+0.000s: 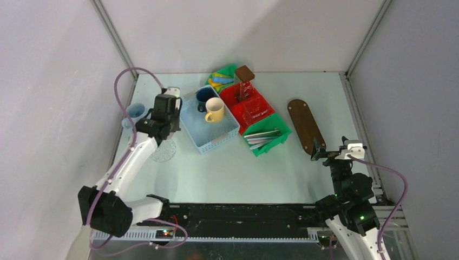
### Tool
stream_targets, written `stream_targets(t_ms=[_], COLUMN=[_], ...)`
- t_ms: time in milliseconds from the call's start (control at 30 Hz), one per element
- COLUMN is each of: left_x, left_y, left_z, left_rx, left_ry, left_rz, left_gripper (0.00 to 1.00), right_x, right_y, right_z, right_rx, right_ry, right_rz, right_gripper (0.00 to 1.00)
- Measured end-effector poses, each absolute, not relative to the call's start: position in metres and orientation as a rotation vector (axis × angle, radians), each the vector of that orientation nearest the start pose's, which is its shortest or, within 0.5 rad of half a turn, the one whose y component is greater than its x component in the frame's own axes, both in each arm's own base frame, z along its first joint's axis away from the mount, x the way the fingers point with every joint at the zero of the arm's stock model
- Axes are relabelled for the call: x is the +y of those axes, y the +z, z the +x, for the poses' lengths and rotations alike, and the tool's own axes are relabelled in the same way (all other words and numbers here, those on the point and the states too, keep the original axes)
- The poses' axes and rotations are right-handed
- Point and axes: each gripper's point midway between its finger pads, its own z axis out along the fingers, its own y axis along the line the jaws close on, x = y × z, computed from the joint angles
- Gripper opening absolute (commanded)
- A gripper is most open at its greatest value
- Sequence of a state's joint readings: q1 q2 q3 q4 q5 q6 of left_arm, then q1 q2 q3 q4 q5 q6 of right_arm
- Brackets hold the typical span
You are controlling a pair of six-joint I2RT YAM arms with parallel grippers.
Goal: Prepare toiletry sets of a toothbrush and toothpaste on the tray
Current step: Place the cup on the tray.
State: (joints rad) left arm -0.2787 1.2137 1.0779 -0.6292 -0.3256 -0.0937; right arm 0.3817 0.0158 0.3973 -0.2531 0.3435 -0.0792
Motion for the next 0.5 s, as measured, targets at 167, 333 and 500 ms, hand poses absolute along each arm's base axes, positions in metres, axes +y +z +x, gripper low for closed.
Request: stream_targets(t_ms=[167, 333, 500], left_x=[-0.033, -0.031, -0.026], left_y=[0.166, 0.142, 0.122], left_z=[0.310, 0.305, 0.303], left_rx=[2.292, 2.300, 2.309], left_ry=[0.216, 0.230, 0.237], left_rz=[0.154, 0.200, 0.190], left_gripper=[0.00, 0.00, 0.00], right_x=[0.018, 0.018, 0.018], right_y=[0.254, 0.254, 0.254], right_z=[0.211, 0.211, 0.211], right_rx=[1.449, 1.449, 1.449], right_ry=[0.000, 0.000, 0.001], right_rz=[-0.052, -0.052, -0.052], right_gripper=[1.00, 1.00, 1.00])
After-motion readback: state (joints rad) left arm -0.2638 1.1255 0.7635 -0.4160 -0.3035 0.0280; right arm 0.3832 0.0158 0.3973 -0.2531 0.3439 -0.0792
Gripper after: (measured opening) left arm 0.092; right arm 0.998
